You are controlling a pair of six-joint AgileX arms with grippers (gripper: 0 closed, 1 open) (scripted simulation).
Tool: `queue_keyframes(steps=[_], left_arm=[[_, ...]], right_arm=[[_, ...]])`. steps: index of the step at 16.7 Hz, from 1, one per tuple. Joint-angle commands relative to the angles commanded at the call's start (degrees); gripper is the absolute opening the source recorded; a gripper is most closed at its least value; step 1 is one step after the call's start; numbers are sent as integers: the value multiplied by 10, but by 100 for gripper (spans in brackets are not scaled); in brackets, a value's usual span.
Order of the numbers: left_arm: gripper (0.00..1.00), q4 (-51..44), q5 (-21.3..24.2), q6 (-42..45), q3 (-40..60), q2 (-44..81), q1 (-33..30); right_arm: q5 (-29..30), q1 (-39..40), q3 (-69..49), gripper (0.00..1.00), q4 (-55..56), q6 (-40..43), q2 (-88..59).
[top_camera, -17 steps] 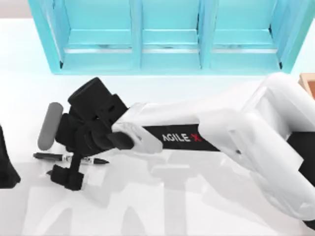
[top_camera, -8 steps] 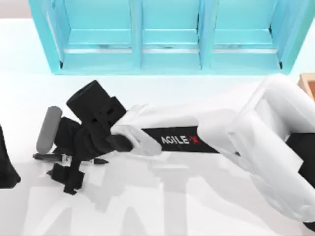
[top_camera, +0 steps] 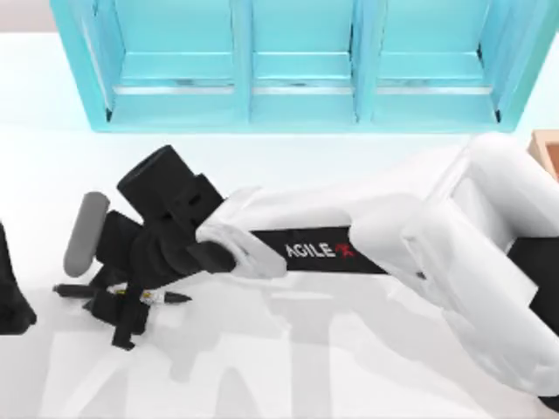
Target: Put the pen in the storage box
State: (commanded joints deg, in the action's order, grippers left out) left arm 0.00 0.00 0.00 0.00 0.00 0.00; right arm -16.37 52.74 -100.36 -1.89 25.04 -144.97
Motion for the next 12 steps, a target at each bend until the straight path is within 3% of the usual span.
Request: queue_keyframes(steps=[2, 12], left_arm=[[100, 0, 0, 0, 0, 0, 0], [100, 0, 0, 0, 0, 0, 0]], right_arm=[[-32, 2, 2, 0, -11, -22, 23], [-34, 1, -75, 0, -171, -21, 101]])
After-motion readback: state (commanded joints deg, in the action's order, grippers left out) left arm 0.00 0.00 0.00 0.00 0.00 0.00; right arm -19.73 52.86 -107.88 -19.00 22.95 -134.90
